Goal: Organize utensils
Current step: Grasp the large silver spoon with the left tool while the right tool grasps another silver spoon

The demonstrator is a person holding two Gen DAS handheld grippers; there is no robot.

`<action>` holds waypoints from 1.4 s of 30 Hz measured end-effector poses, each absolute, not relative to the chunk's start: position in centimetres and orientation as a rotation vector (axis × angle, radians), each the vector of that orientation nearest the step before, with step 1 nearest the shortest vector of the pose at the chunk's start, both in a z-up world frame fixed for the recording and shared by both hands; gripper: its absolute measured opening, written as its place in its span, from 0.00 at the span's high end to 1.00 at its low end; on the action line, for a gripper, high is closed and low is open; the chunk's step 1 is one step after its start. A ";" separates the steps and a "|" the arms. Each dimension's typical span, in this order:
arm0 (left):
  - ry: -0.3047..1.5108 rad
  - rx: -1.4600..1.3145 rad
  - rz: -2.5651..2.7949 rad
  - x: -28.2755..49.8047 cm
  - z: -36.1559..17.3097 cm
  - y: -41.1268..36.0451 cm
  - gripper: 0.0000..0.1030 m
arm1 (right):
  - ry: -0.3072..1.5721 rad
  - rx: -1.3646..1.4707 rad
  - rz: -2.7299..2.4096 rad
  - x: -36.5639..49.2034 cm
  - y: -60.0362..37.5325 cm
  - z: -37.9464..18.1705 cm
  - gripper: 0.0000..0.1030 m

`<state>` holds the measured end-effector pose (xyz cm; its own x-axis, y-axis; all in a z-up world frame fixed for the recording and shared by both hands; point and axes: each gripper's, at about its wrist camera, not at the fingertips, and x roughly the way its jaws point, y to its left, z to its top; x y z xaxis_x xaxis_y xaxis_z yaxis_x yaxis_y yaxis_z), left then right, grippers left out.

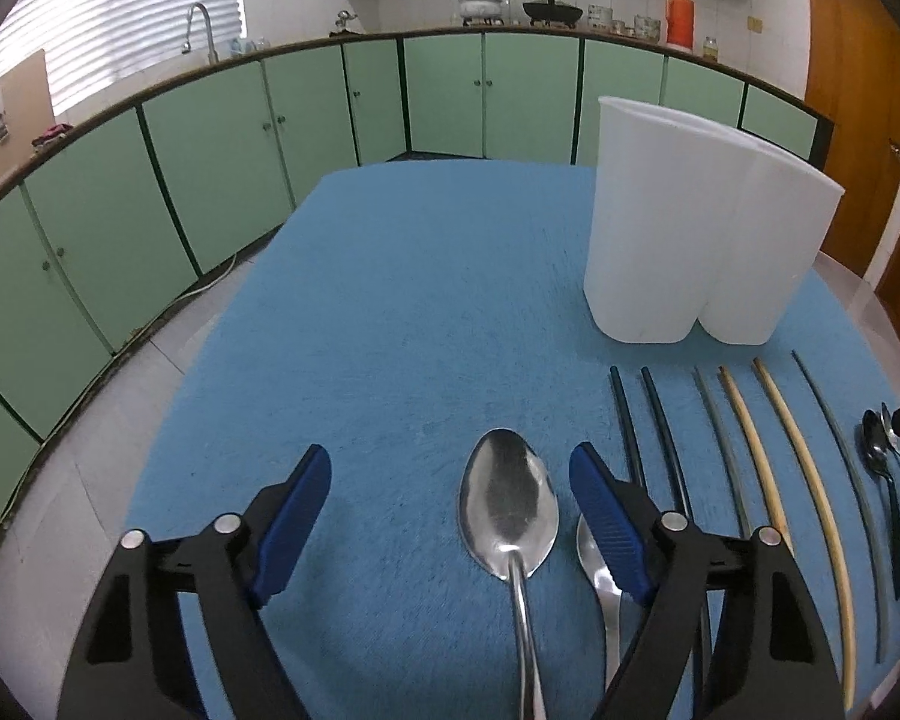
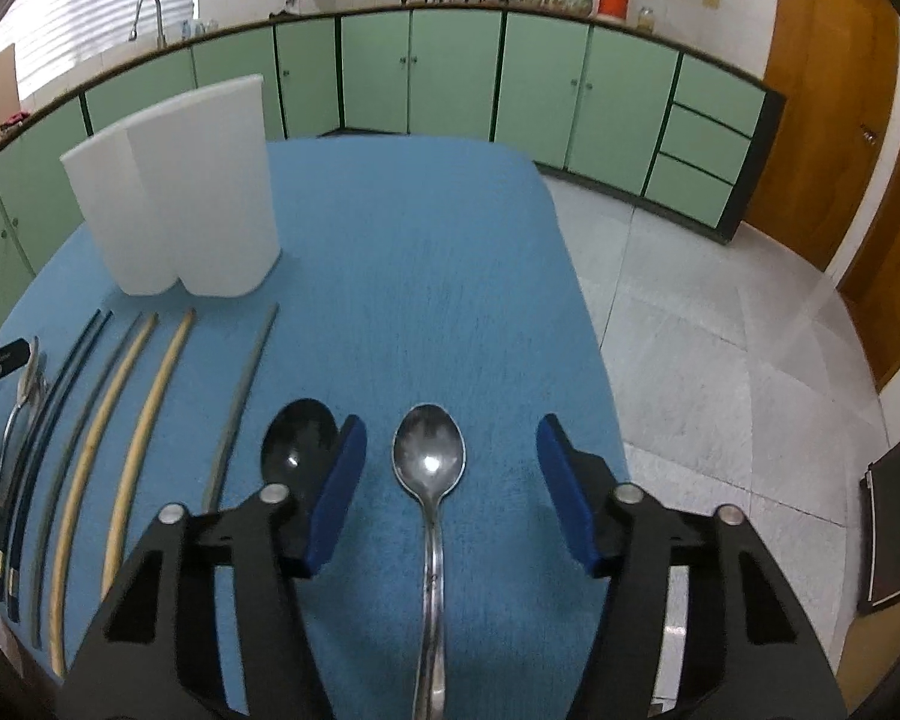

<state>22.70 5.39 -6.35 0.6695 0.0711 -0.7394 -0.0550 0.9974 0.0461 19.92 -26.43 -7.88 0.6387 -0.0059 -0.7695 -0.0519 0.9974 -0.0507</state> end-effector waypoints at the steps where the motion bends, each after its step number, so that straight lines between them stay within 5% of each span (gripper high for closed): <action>1: 0.838 0.022 0.070 22.8 -6.5 5.3 0.22 | 0.884 -0.067 0.030 20.1 -26.2 -8.1 0.51; 9: 0.876 0.011 0.063 24.1 -7.5 5.5 0.26 | 0.938 -0.058 0.042 21.2 -26.2 -9.0 0.59; 13: 0.897 0.001 0.046 24.8 -8.0 5.4 0.32 | 0.952 -0.057 0.060 21.3 -26.0 -8.9 0.71; 21: 0.886 -0.054 -0.014 24.9 -8.0 6.2 0.65 | 0.947 -0.026 0.059 20.7 -26.2 -8.6 0.73; 42: 0.543 -0.109 -0.089 18.8 -1.8 7.4 0.66 | 0.640 0.039 0.124 17.0 -26.1 -1.1 0.73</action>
